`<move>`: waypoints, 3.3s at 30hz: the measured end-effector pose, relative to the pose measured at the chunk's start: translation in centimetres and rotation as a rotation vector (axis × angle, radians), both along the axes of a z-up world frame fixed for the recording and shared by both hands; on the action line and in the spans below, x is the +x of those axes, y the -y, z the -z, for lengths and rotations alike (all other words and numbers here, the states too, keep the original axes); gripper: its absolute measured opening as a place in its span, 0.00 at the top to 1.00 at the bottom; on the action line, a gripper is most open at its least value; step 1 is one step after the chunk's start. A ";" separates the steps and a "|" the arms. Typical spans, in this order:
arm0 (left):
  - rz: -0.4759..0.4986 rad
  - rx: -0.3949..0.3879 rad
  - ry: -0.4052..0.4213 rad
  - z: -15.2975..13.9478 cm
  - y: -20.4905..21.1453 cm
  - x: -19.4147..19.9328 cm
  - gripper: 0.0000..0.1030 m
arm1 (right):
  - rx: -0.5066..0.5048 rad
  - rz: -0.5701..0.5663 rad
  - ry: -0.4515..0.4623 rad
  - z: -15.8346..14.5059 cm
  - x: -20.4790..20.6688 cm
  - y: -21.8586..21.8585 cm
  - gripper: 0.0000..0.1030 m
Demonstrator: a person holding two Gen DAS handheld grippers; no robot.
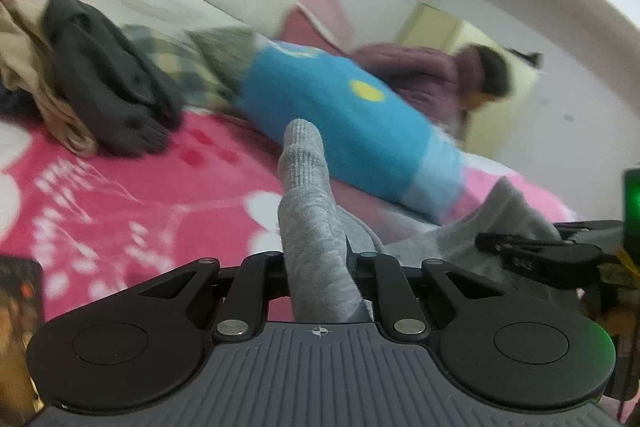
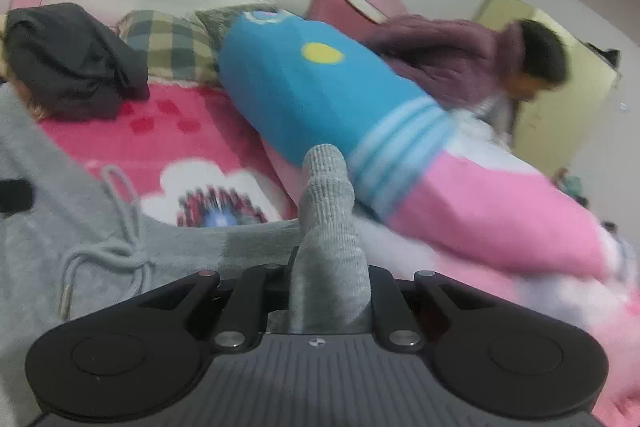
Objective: Fold clothes
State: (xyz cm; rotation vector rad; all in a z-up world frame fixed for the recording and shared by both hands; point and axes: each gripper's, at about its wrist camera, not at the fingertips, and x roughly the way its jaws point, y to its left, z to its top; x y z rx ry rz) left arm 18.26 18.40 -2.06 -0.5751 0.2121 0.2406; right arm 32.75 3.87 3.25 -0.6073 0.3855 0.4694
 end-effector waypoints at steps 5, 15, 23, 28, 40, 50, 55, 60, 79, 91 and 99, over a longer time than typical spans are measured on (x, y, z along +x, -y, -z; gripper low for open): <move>-0.149 0.013 -0.008 0.3 -2.9 0.9 0.88 | 0.030 -0.111 -0.016 2.5 6.4 -5.9 0.89; -0.333 0.057 -0.127 0.4 -5.4 3.2 0.87 | 0.123 -0.282 -0.103 4.5 11.3 -14.0 0.89; -0.363 0.024 -0.253 1.3 -5.6 3.5 0.70 | 0.372 -0.155 -0.310 5.8 16.3 -12.0 0.37; -0.426 0.077 -0.182 0.5 -4.9 2.0 0.56 | 0.568 -0.046 -0.440 5.7 19.2 -9.4 0.29; -0.325 0.205 -0.039 -1.0 -2.5 0.7 0.53 | 0.395 -0.189 -0.364 1.9 11.5 -7.5 0.36; -0.150 0.145 -0.248 1.6 -3.5 3.9 0.53 | 0.437 0.047 -0.362 3.9 10.3 -2.0 0.47; -0.074 0.153 -0.233 1.5 -2.8 3.9 0.53 | 0.458 0.151 -0.399 4.4 7.8 4.2 0.43; 0.075 0.184 -0.211 1.5 -0.5 4.2 0.53 | 0.493 0.182 -0.497 4.8 4.7 11.1 0.38; 0.133 0.314 -0.358 3.4 3.0 5.9 0.53 | 0.288 0.297 -0.349 5.2 8.3 12.8 0.95; 0.056 0.227 -0.318 2.7 1.2 5.3 0.53 | 0.341 0.276 -0.238 3.4 6.1 11.8 0.57; 0.032 0.200 -0.351 3.3 0.5 5.2 0.53 | 0.267 -0.115 -0.422 6.8 11.0 -2.6 0.58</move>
